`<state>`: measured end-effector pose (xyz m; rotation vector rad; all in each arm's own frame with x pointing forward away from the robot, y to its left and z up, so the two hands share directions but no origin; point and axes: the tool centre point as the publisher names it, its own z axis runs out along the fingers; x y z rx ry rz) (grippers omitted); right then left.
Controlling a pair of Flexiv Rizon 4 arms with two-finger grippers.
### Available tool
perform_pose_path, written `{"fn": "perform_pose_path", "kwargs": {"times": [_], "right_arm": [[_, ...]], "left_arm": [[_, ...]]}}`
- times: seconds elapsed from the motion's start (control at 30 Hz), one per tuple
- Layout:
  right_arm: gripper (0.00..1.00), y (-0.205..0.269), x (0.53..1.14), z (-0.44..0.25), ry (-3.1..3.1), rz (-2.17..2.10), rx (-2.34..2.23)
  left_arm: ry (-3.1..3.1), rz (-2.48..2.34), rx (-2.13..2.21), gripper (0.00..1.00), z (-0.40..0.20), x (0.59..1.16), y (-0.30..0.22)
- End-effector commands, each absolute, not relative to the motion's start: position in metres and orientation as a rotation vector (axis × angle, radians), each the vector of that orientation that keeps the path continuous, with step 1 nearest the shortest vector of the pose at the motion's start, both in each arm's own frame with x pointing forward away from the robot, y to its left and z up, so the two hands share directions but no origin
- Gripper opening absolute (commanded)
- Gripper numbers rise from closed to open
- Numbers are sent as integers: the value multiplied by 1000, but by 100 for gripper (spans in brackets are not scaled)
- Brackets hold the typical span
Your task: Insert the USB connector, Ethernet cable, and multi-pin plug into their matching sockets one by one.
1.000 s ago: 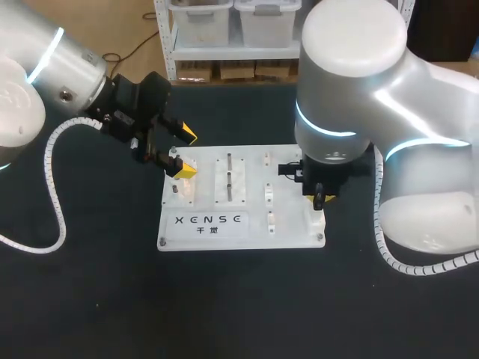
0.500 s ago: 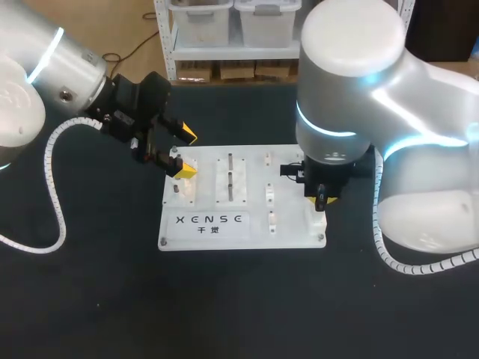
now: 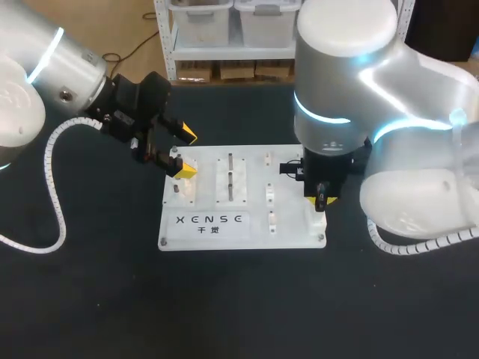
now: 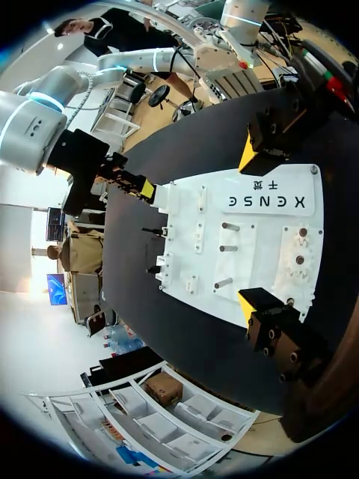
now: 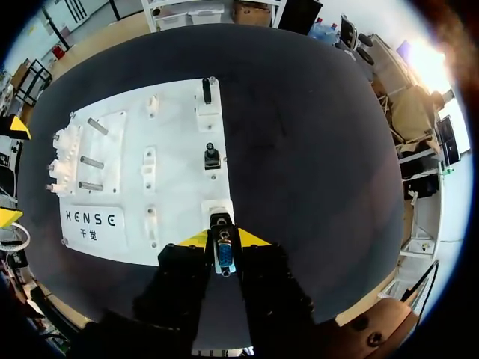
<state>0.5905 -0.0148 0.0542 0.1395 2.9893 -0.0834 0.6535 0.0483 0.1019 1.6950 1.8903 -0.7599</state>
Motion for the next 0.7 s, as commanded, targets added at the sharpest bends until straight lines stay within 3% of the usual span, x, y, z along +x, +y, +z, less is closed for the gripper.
{"fn": "perform_pose_path", "kwargs": {"times": [0.03, 0.37, 0.47, 0.5, 0.7], "right_arm": [[0, -19, 596, -1, 3017, -90, 142], [0, -21, 594, 2, 3023, -72, 165], [46, -23, 597, 16, 2990, -66, 169], [100, -23, 598, 21, 2977, -59, 170], [100, -29, 607, 43, 2915, -71, 169]], "left_arm": [[1893, -760, 1698, 100, 102, 654, 48], [1893, -760, 1698, 100, 102, 654, 48], [1893, -760, 1698, 100, 102, 654, 48], [1893, -760, 1698, 100, 102, 654, 48], [1893, -760, 1698, 100, 102, 654, 48]]}}
